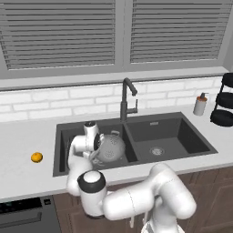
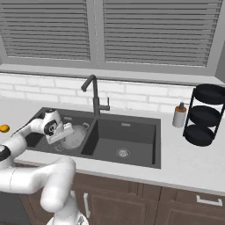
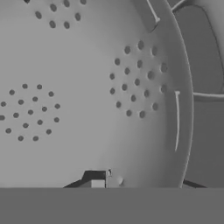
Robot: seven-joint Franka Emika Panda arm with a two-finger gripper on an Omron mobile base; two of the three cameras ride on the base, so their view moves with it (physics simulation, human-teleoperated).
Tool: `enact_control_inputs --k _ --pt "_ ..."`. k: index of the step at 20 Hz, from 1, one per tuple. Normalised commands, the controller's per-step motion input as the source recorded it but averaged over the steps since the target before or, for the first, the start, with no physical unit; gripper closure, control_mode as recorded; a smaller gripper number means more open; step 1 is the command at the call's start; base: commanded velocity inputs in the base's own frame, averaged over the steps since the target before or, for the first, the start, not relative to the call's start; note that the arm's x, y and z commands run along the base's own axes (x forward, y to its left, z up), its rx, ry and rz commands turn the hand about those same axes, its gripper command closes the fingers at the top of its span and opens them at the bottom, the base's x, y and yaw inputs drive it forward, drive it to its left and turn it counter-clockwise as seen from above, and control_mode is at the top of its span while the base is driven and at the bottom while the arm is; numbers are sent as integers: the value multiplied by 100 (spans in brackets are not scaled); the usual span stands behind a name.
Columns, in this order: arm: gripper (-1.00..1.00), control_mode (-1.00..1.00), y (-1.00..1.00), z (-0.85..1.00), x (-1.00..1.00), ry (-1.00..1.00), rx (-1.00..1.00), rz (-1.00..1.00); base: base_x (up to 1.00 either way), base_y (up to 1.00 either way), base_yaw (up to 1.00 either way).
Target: Put the colander in the sink, put the tangerine in the colander, and turn on the sink faucet and pour water over the colander.
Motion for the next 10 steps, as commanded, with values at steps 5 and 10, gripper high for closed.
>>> enact_control_inputs --k 5,10 --pt "-100 -100 77 -5 -1 0 0 -19 0 0 0" --pt "-100 -100 54 28 -65 -9 0 -22 0 0 0"
